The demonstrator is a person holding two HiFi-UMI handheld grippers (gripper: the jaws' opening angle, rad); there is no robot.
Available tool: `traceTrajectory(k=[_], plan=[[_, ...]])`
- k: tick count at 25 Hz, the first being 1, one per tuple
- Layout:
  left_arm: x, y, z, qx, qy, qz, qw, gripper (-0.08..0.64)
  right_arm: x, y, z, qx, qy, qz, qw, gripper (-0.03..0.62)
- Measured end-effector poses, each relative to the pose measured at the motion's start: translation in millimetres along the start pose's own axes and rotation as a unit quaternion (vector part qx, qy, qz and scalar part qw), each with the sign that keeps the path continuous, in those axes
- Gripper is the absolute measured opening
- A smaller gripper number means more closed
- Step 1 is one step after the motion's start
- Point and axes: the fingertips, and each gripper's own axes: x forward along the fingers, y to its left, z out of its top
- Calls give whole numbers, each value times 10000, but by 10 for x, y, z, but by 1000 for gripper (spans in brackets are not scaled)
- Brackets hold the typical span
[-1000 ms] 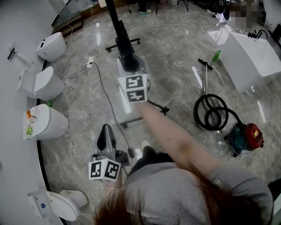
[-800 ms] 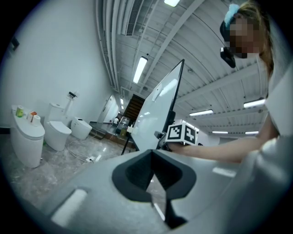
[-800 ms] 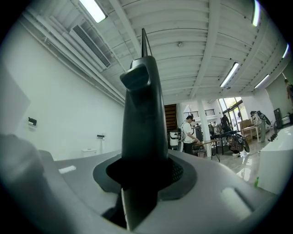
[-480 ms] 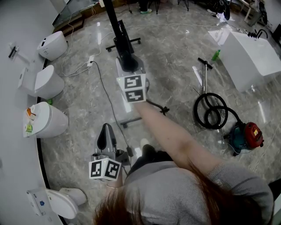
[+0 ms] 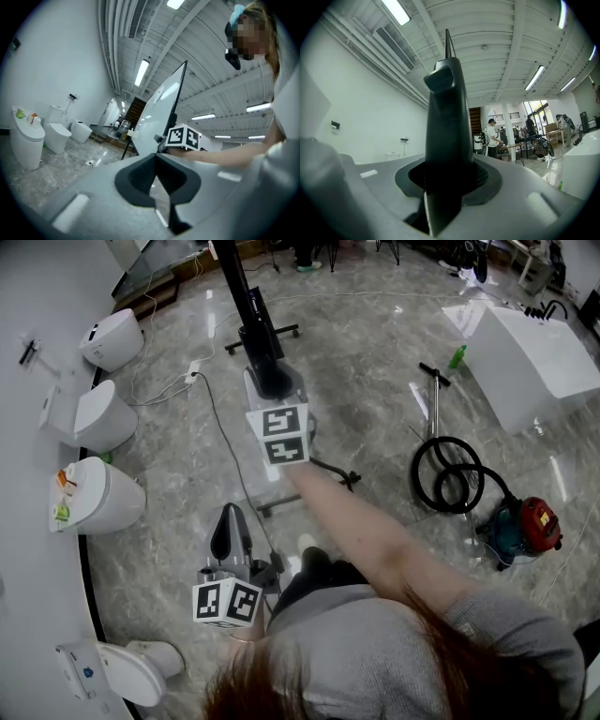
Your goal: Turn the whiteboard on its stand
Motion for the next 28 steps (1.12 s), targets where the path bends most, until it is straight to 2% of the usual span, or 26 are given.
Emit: traceTrajectory(k=[17, 28], plan=[[-411, -300, -317, -103, 60, 120, 9999, -5, -475, 94, 11, 55, -80, 96, 9999, 143], [-431, -368, -233, -100, -40, 1, 9999, -5, -577, 153, 24, 70, -51, 115, 9999, 144]])
